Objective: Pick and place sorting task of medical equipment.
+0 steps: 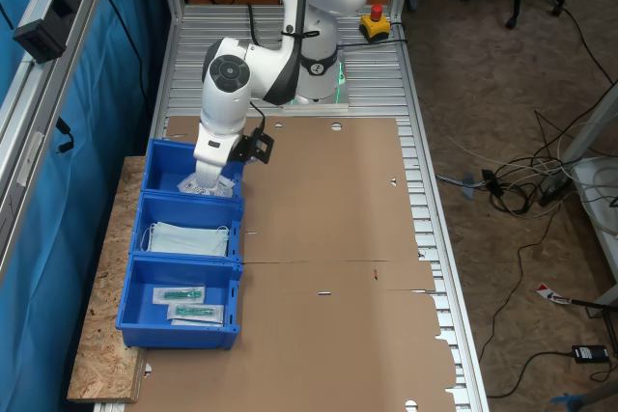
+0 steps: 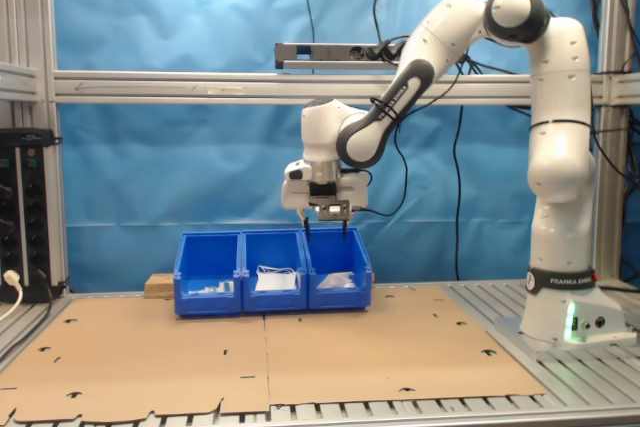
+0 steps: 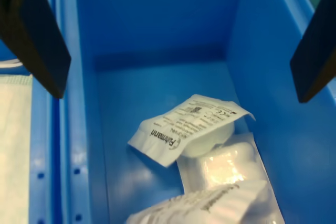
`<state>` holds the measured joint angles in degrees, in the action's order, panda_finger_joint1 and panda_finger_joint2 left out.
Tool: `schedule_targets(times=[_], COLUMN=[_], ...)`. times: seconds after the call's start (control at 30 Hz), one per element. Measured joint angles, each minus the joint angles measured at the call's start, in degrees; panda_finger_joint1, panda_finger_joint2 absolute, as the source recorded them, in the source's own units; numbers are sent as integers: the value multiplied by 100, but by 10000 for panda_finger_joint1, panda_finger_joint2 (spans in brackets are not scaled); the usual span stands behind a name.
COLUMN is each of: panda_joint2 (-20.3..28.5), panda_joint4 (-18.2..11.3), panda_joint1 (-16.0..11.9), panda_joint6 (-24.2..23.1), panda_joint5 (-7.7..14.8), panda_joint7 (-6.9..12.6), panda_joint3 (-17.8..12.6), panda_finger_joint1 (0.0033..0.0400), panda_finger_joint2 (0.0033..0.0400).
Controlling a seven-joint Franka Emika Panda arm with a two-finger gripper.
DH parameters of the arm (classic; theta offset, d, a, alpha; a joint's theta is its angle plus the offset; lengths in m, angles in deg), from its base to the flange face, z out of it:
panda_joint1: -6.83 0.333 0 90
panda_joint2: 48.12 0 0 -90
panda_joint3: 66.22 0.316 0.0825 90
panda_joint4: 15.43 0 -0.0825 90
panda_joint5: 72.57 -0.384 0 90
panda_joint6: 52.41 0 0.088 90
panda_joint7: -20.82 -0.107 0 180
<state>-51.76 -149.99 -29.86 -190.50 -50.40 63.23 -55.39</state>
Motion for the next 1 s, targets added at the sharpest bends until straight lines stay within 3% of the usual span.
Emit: schedule_targets(times=[0.4, 0.57, 0.77, 0.87, 1.0], panda_joint2=[760, 1256, 1738, 1944, 2138], panda_joint4=[-641, -990, -1107, -1094, -1003], panda_joint1=[302, 674, 1321, 1711, 2209], panda_joint6=[7, 81, 418, 655, 1031], panda_joint5=[0, 0, -26, -154, -502], panda_joint7=[0, 0, 0, 0, 0], panda_joint3=[288, 289, 70, -120, -384], panda_finger_joint1=[400, 400, 400, 400, 400], panda_finger_joint2=[400, 400, 400, 400, 400])
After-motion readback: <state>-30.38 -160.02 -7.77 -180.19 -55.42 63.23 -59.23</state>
